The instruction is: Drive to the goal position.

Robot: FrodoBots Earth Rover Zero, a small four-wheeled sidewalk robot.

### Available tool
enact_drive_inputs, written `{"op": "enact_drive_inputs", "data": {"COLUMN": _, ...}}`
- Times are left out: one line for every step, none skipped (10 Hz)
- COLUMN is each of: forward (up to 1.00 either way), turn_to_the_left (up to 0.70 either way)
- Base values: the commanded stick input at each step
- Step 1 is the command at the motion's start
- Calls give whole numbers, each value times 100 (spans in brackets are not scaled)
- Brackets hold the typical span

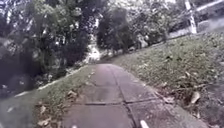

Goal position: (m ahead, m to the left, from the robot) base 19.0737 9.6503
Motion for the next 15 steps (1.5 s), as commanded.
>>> {"op": "enact_drive_inputs", "data": {"forward": 85, "turn_to_the_left": -2}}
{"op": "enact_drive_inputs", "data": {"forward": 85, "turn_to_the_left": -3}}
{"op": "enact_drive_inputs", "data": {"forward": 85, "turn_to_the_left": -1}}
{"op": "enact_drive_inputs", "data": {"forward": 85, "turn_to_the_left": 0}}
{"op": "enact_drive_inputs", "data": {"forward": 85, "turn_to_the_left": 0}}
{"op": "enact_drive_inputs", "data": {"forward": 85, "turn_to_the_left": -22}}
{"op": "enact_drive_inputs", "data": {"forward": 85, "turn_to_the_left": -32}}
{"op": "enact_drive_inputs", "data": {"forward": 85, "turn_to_the_left": -32}}
{"op": "enact_drive_inputs", "data": {"forward": 85, "turn_to_the_left": -32}}
{"op": "enact_drive_inputs", "data": {"forward": 85, "turn_to_the_left": -23}}
{"op": "enact_drive_inputs", "data": {"forward": 85, "turn_to_the_left": -8}}
{"op": "enact_drive_inputs", "data": {"forward": 85, "turn_to_the_left": 0}}
{"op": "enact_drive_inputs", "data": {"forward": 85, "turn_to_the_left": 0}}
{"op": "enact_drive_inputs", "data": {"forward": 85, "turn_to_the_left": 0}}
{"op": "enact_drive_inputs", "data": {"forward": 85, "turn_to_the_left": 0}}
